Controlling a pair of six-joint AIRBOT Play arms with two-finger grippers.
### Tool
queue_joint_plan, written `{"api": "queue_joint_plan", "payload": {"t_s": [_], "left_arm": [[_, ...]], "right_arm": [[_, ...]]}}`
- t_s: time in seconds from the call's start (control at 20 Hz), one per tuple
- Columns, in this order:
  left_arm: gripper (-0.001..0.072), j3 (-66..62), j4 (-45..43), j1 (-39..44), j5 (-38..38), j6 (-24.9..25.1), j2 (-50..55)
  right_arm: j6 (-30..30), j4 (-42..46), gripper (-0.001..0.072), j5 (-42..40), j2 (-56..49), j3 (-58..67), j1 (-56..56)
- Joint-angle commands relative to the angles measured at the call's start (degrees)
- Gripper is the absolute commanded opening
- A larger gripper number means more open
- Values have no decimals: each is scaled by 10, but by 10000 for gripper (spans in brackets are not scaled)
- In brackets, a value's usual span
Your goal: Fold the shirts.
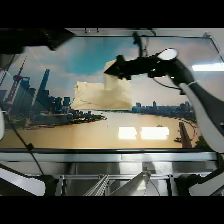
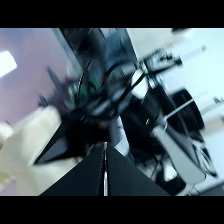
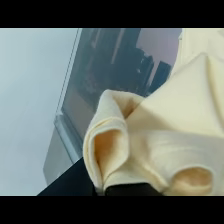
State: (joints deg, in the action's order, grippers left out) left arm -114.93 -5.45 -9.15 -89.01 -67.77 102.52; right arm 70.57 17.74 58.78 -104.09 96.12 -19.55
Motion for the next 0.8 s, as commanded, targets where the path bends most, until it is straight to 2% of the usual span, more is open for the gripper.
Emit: {"api": "queue_joint_plan", "payload": {"t_s": [0.0,0.1,0.15,0.2,0.25,0.3,0.35,0.4,0.45,0.5,0.55,0.65,0.75], "left_arm": [[7,2,25,-123,-23,19,-53],[7,2,26,-155,-56,19,-56],[7,2,24,-165,-71,19,-54],[7,2,24,-170,-81,19,-54],[8,8,27,-171,-81,19,-55],[7,16,27,-170,-76,19,-55],[8,24,27,-165,-73,20,-55],[8,36,27,-161,-71,22,-55],[8,47,26,-156,-70,29,-55],[8,60,27,-150,-67,33,-55],[8,71,27,-144,-64,35,-55],[8,89,27,-134,-59,48,-55],[7,99,26,-129,-58,50,-55]], "right_arm": [[4,2,13,-119,-101,70,-96],[22,6,14,-120,-183,152,-135],[21,6,74,-111,-219,195,-152],[17,-3,385,-93,-248,231,-166],[1,-24,434,-82,-257,240,-173],[-12,-33,421,-70,-257,239,-175],[-11,-40,241,-43,-252,239,-167],[-11,-48,143,-9,-243,238,-153],[-11,-52,140,24,-229,238,-136],[-7,-50,50,50,-211,235,-117],[-2,-49,14,72,-189,228,-95],[28,-23,14,101,-143,207,-45],[95,90,14,123,-91,186,7]]}}
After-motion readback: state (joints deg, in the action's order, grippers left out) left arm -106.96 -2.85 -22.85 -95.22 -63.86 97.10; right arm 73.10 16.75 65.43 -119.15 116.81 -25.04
